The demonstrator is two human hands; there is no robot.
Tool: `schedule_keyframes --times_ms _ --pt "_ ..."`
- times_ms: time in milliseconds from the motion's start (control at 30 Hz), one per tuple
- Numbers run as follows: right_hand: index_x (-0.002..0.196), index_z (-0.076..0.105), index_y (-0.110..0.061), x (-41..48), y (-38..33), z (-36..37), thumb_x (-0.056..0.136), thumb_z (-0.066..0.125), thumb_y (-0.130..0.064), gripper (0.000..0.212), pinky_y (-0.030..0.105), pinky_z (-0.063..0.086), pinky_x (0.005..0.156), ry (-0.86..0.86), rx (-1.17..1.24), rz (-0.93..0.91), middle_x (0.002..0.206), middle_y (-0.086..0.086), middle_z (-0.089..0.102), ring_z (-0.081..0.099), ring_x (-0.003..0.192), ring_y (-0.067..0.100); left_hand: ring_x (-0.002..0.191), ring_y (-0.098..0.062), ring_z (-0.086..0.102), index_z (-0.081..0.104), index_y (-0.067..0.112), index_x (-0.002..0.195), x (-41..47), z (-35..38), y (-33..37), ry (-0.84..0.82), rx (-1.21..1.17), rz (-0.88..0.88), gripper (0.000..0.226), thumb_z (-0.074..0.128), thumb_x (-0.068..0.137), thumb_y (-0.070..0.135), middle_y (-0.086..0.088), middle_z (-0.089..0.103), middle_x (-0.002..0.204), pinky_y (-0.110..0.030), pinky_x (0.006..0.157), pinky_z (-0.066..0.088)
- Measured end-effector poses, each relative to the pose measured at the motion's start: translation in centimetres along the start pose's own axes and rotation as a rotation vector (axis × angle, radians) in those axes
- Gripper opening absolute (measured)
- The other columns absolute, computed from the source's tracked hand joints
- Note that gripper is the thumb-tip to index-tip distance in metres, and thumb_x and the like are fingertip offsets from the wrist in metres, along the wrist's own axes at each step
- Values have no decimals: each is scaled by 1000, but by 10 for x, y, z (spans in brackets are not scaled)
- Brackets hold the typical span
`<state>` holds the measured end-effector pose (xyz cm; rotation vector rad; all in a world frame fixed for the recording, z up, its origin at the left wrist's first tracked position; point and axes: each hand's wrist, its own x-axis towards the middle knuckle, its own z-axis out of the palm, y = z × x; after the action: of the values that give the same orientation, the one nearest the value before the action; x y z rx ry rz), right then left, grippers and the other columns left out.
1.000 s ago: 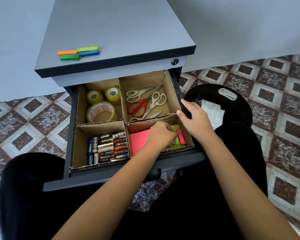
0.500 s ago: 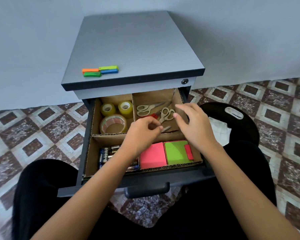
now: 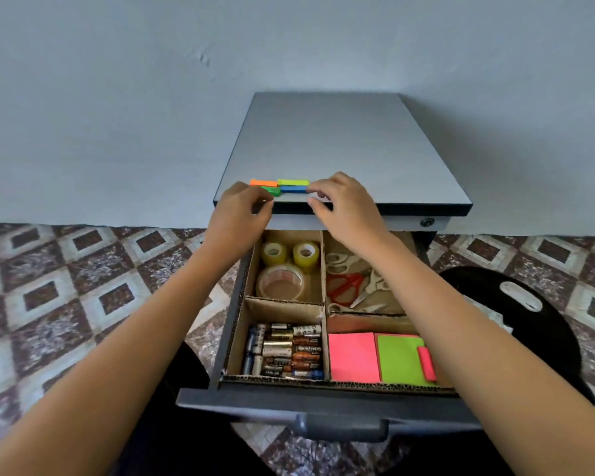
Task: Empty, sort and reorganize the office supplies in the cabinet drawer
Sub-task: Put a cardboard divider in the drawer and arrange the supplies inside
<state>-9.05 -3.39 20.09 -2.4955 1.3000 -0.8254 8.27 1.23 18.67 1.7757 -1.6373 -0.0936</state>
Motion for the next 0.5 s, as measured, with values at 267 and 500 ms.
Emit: schedule_keyframes --times_ms 267,500 --pt "121 63 -19 43 -16 34 95 53 -27 29 31 41 82 -31 -119 -53 108 8 54 47 105 23 103 -33 51 68 6 108 29 -2 -24 25 150 106 23 57 91 15 -17 56 109 -41 84 45" --pt "122 62 -15 56 -22 44 96 51 -29 32 34 42 84 -36 -192 -42 113 9 51 46 108 24 98 -37 51 71 5 104 33 -1 -33 -9 214 164 22 56 91 15 -19 56 107 -45 80 46"
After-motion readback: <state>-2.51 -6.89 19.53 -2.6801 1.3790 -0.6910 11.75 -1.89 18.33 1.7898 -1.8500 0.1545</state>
